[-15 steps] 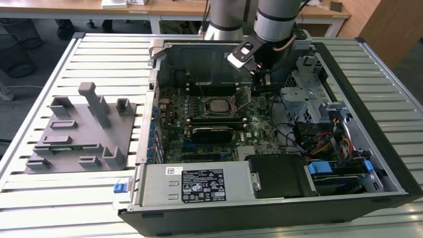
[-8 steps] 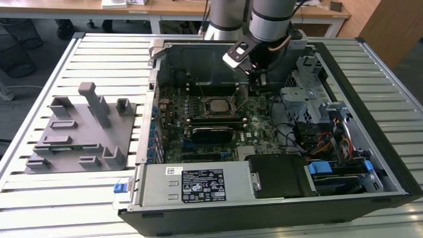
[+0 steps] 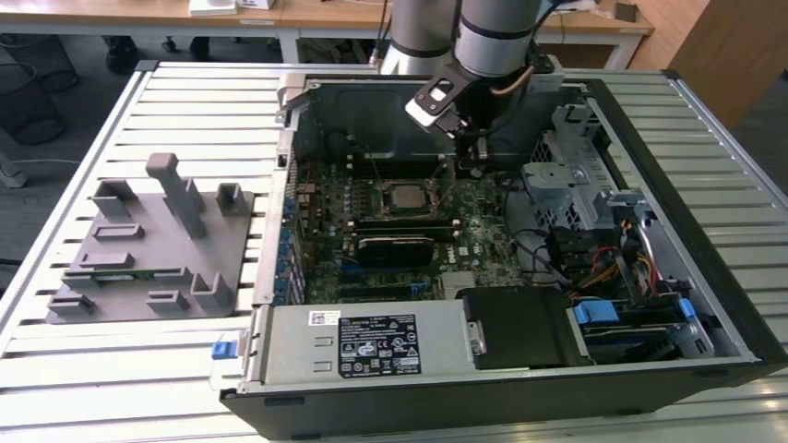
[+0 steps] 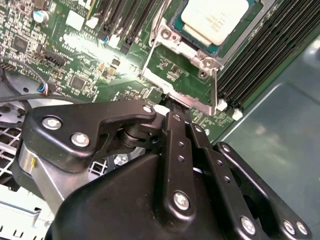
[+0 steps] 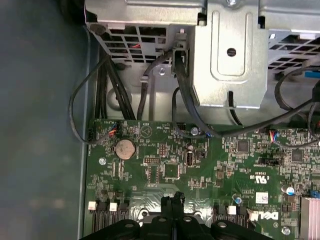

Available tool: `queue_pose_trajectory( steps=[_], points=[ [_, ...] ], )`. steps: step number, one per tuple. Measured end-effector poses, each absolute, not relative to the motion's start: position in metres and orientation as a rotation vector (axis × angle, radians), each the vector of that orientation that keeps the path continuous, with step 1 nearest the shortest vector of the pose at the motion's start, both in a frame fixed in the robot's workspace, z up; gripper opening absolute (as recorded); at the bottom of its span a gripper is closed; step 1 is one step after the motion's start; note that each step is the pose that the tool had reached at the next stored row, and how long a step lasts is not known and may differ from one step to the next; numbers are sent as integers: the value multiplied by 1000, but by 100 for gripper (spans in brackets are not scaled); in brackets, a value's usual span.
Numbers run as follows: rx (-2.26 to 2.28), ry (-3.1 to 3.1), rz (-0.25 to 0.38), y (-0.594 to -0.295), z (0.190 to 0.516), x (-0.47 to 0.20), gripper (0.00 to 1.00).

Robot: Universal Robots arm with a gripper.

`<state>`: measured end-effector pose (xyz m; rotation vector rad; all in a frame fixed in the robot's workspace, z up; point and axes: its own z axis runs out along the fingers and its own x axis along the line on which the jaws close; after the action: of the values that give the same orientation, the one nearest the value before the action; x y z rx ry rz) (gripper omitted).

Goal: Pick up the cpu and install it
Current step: 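Close the cpu cover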

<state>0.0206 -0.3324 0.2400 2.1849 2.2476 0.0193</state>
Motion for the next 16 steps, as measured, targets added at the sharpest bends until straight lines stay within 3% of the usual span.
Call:
queue_pose_trajectory(
  steps=[16],
  points=[
    [2185,2248,19,-332,238,2,11]
  ],
)
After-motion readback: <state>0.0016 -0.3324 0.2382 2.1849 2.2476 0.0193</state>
